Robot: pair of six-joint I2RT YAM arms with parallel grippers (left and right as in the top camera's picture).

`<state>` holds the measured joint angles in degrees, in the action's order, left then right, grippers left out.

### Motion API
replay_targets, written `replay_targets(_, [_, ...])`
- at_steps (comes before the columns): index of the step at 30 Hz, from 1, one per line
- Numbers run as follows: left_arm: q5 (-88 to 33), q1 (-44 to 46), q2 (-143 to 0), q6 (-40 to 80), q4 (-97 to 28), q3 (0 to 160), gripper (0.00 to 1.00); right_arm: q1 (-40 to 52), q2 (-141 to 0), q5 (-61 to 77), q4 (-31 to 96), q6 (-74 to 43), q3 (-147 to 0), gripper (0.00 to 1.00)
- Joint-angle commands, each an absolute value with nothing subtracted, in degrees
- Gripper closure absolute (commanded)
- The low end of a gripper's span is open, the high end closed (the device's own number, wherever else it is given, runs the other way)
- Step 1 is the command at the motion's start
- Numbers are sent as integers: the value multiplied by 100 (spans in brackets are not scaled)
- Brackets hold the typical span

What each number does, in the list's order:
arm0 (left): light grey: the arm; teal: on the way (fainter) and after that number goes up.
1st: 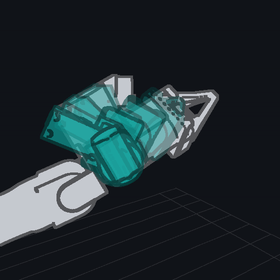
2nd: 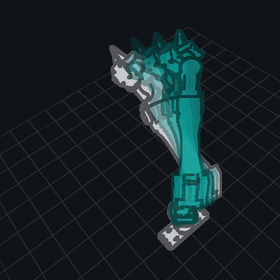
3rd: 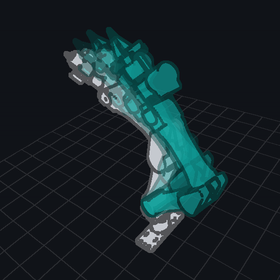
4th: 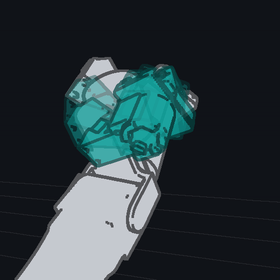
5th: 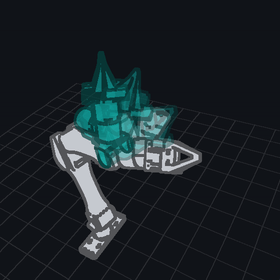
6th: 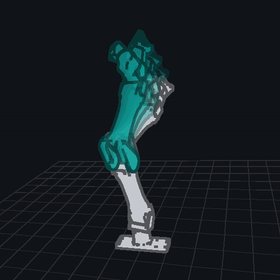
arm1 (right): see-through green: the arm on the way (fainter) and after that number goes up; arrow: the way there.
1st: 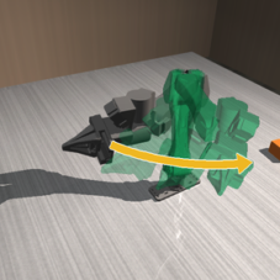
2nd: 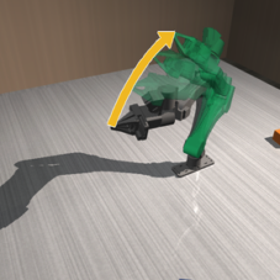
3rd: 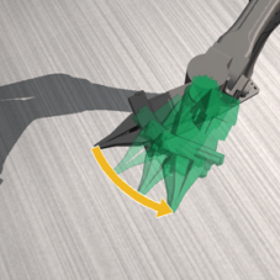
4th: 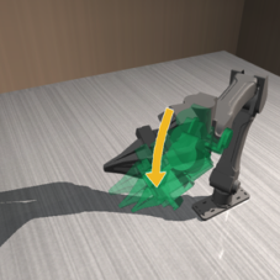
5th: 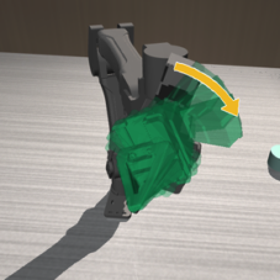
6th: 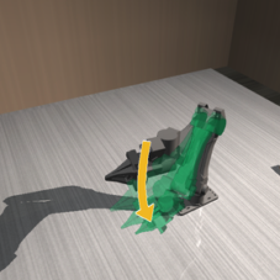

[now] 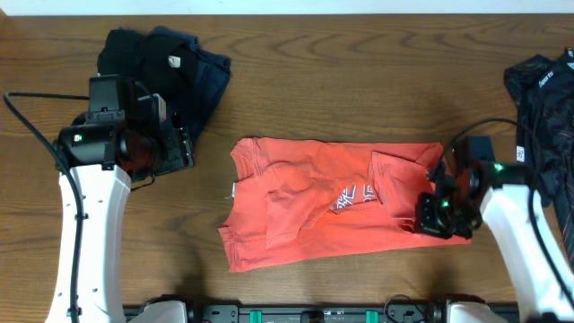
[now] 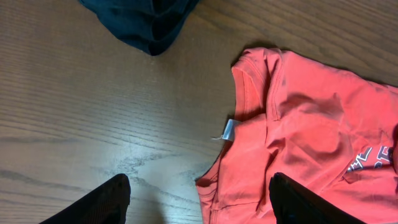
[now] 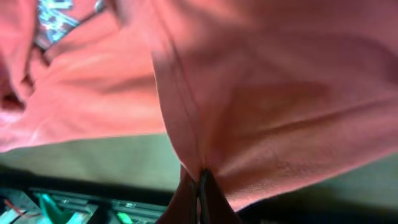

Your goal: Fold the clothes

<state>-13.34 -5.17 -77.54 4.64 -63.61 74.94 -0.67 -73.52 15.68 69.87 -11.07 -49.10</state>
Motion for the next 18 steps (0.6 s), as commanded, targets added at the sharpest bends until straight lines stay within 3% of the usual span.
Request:
replay_targets(1, [-1345, -539, -7703, 429, -6370, 7524, 27, 231, -6869, 1605, 7131, -1850, -4908, 99])
replay_targets(8, [-1345, -539, -7703, 429, -6372, 7524, 27, 475, -6619, 1579, 7321, -2121, -4899, 94])
replay_targets(9, [-1345, -539, -7703, 429, -6372, 7524, 27, 493, -6626, 1584, 7306, -2121, -4899, 92])
replay_targets(13, [-1345, -539, -7703, 429, -6372, 7524, 27, 495, -6626, 1586, 7231, -2117, -4899, 67])
replay_targets(18, [-1345, -539, -7703, 429, -6375, 7524, 27, 447, -6626, 1520, 6598, -2246, -4899, 64])
